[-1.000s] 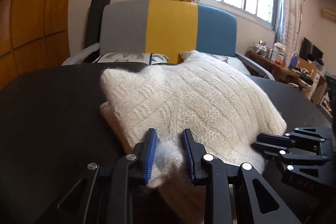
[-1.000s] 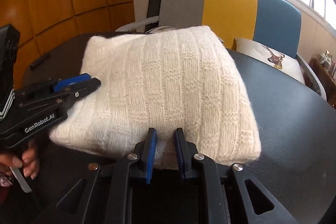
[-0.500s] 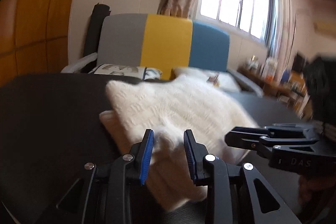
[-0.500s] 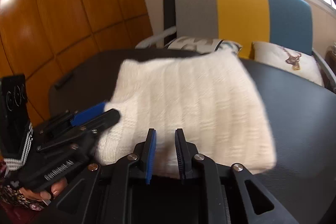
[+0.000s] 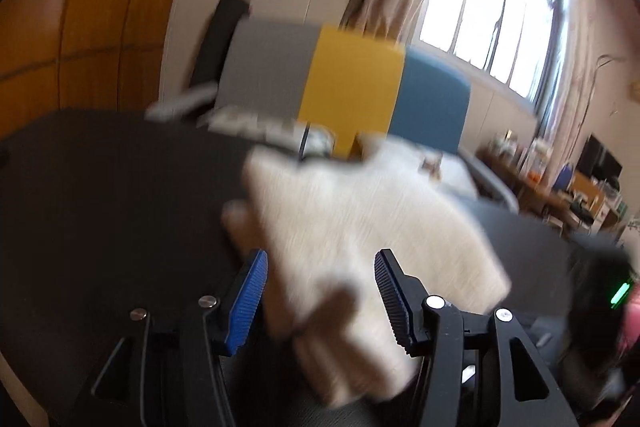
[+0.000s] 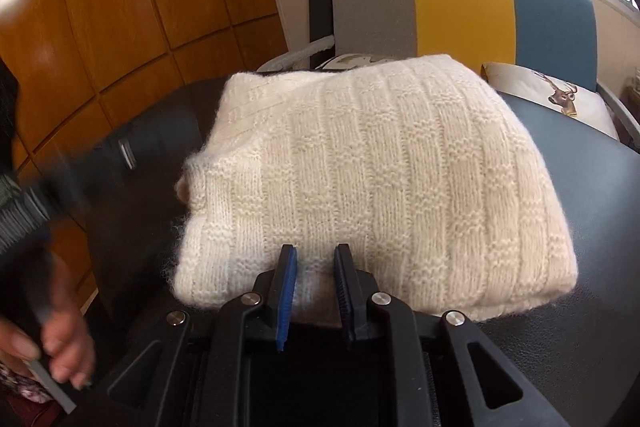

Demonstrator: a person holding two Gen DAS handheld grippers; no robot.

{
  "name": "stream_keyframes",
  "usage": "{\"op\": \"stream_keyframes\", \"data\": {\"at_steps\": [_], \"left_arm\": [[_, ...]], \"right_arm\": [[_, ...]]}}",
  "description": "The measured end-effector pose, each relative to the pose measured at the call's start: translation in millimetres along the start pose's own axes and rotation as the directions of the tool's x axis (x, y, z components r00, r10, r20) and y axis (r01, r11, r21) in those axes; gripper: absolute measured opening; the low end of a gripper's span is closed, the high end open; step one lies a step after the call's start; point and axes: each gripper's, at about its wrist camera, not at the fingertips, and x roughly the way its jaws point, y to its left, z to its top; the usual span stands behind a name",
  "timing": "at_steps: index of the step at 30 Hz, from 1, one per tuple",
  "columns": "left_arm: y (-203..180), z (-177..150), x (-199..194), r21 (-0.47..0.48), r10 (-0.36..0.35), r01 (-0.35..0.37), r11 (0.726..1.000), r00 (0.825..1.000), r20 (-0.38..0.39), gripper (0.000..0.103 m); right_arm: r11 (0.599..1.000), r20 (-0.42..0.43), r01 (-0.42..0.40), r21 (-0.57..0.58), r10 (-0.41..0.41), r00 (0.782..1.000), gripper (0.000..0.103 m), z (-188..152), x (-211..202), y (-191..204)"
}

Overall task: Fold clothes
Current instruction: 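Open both grippers and press the folded sweater square flat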

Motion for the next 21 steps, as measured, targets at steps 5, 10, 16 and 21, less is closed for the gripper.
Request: {"op": "stream_keyframes", "data": {"at_steps": [5,10,16,21], "left_arm": [[-13,26,2,0.023,0.01,-0.012,1.0,0.997,0.081,0.084],[-17,30,38,0.039,0.033,-0.031,0.999,0.998,-0.044,0.089],[-19,18,53,0.034,0.062,-0.059,0.998,0.991,-0.118,0.093],[-22,23,54,0.016,0.098,-0.097,0.995,0.991,-0.092,0.103]], "right_arm": [[1.0,0.008,-0.005,0.019,0.005,1.0,0.024,-5,-12,0],[0.997,0.001,0.058,-0.048,-0.058,0.998,0.026,0,-30,9],[0.961,0.138,0.239,-0.138,-0.22,0.966,0.03,5,-63,18],[0.934,0.14,0.33,-0.137,-0.312,0.94,0.03,10,-61,14]]}}
